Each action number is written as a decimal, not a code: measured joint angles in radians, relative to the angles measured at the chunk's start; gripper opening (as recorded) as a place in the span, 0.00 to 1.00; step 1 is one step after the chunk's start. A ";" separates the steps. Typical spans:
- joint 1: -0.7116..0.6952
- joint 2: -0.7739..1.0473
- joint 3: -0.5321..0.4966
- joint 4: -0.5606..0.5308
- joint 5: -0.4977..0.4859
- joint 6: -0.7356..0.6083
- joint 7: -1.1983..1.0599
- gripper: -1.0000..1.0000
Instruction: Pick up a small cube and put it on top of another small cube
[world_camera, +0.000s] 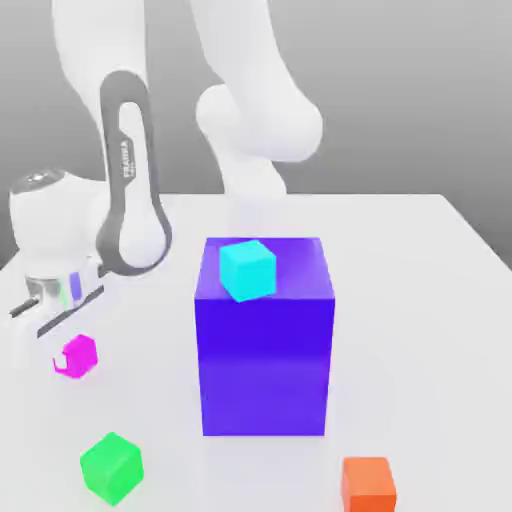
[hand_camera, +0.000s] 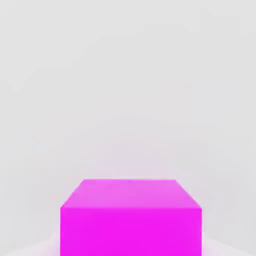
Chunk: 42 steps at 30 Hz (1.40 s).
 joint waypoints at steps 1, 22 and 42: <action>0.006 -0.035 -0.010 -0.007 -0.017 -0.028 0.013 0.00; 0.082 -0.114 0.108 0.120 -0.091 -0.246 -0.638 0.00; 0.140 -0.073 0.291 0.291 -0.151 -0.376 -1.401 0.00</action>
